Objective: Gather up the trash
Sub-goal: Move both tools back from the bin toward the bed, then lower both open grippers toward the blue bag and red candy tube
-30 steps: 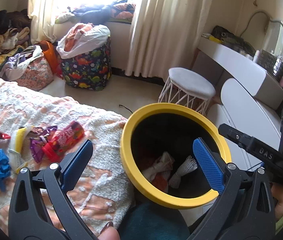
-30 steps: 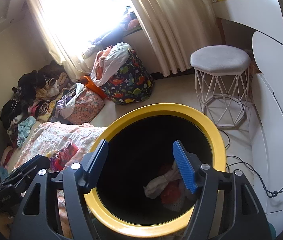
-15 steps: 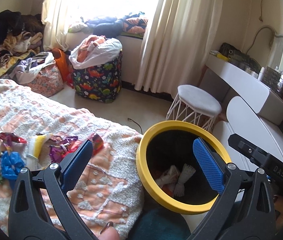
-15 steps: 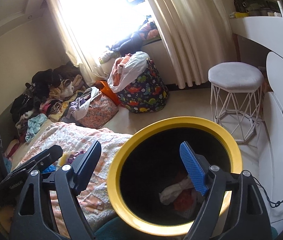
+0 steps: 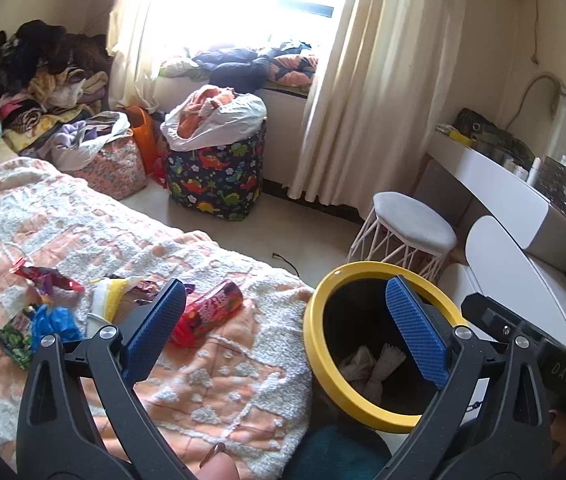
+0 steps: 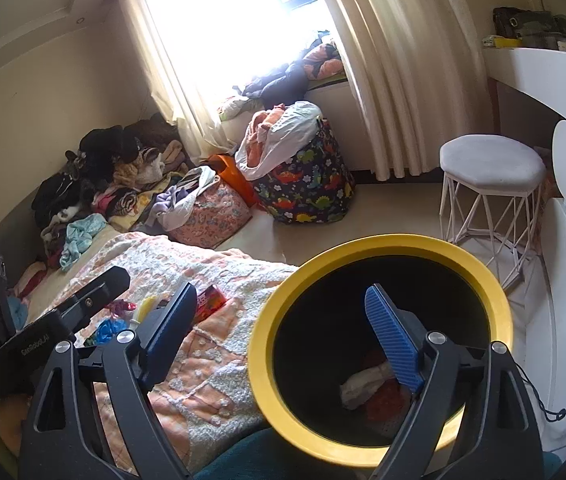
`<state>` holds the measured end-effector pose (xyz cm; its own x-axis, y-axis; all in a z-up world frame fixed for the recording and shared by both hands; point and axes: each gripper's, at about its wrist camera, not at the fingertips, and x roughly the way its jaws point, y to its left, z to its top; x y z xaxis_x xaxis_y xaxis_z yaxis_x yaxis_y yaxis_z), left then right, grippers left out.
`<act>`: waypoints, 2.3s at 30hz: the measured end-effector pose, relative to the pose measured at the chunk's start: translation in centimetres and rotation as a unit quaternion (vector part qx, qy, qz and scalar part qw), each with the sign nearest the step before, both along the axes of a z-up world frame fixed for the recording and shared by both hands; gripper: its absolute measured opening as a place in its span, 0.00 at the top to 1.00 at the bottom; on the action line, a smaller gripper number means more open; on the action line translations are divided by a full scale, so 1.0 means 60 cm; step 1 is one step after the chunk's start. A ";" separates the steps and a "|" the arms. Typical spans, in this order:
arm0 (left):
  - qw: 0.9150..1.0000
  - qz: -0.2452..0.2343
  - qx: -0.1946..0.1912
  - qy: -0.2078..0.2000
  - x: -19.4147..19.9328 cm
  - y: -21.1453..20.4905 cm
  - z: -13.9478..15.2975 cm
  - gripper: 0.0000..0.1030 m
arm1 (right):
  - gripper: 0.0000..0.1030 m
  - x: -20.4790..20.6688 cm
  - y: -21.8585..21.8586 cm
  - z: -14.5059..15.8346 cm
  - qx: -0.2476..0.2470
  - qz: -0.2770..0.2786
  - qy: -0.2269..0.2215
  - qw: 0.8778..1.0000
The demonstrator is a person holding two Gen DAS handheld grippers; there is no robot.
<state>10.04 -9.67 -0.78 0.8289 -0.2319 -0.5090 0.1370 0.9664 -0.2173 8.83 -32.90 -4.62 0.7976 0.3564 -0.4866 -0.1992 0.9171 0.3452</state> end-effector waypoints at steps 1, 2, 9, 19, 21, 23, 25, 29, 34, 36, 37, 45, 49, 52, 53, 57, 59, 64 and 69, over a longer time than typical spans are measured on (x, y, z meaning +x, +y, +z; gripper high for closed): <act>1.000 0.003 0.000 0.000 0.000 0.006 0.000 0.11 | 0.19 0.001 0.006 0.000 -0.002 0.003 0.001 1.000; 1.000 0.006 -0.001 -0.001 -0.001 0.010 0.000 0.11 | 0.19 0.001 0.011 0.000 -0.002 0.005 0.001 1.000; 1.000 0.027 -0.008 -0.001 -0.005 0.045 -0.004 0.11 | 0.19 0.002 0.049 0.001 -0.014 0.030 0.001 0.999; 0.998 0.057 -0.021 -0.005 -0.008 0.092 -0.005 0.11 | 0.18 0.004 0.094 0.012 -0.031 0.058 -0.005 0.998; 0.998 0.061 -0.022 -0.005 -0.008 0.100 -0.004 0.11 | 0.18 0.007 0.103 0.014 -0.034 0.061 -0.007 0.998; 0.998 0.065 -0.021 -0.007 -0.010 0.109 -0.003 0.11 | 0.17 0.009 0.110 0.014 -0.034 0.065 -0.006 0.997; 0.997 0.070 -0.021 -0.007 -0.010 0.119 -0.004 0.11 | 0.17 0.011 0.120 0.014 -0.036 0.070 -0.005 0.997; 0.996 0.083 -0.023 -0.008 -0.010 0.140 -0.006 0.11 | 0.17 0.018 0.141 0.013 -0.045 0.083 -0.003 0.996; 0.994 0.102 -0.029 -0.002 -0.011 0.173 -0.016 0.11 | 0.17 0.031 0.163 0.010 -0.051 0.092 0.005 0.994; 0.994 0.109 -0.032 0.001 -0.011 0.185 -0.021 0.11 | 0.17 0.036 0.172 0.006 -0.052 0.095 0.010 0.994; 0.993 0.113 -0.033 0.003 -0.010 0.191 -0.023 0.11 | 0.17 0.039 0.177 0.004 -0.053 0.097 0.012 0.994; 0.989 0.139 -0.041 0.016 -0.013 0.233 -0.043 0.11 | 0.17 0.061 0.218 -0.010 -0.063 0.116 0.026 0.991; 0.988 0.148 -0.048 0.024 -0.013 0.254 -0.053 0.11 | 0.17 0.072 0.238 -0.018 -0.071 0.127 0.032 0.989; 0.986 0.155 -0.053 0.033 -0.012 0.270 -0.064 0.11 | 0.17 0.079 0.253 -0.026 -0.078 0.133 0.036 0.987; 0.985 0.158 -0.055 0.035 -0.011 0.275 -0.067 0.11 | 0.17 0.082 0.258 -0.029 -0.080 0.134 0.038 0.987; 0.983 0.165 -0.060 0.047 -0.010 0.291 -0.081 0.11 | 0.17 0.092 0.272 -0.039 -0.087 0.136 0.045 0.986; 0.983 0.166 -0.065 0.053 -0.008 0.298 -0.088 0.11 | 0.17 0.100 0.277 -0.044 -0.090 0.136 0.049 0.985; 0.982 0.160 -0.072 0.068 -0.001 0.304 -0.104 0.24 | 0.17 0.120 0.285 -0.058 -0.096 0.130 0.061 0.985; 0.983 0.150 -0.064 0.085 0.007 0.299 -0.120 0.41 | 0.17 0.144 0.283 -0.072 -0.084 0.115 0.080 0.987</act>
<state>10.49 8.26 -8.01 0.7749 -0.0622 -0.6290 -0.1982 0.9210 -0.3353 17.48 -15.93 -8.92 0.6136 0.4224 -0.6672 -0.3638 0.9011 0.2359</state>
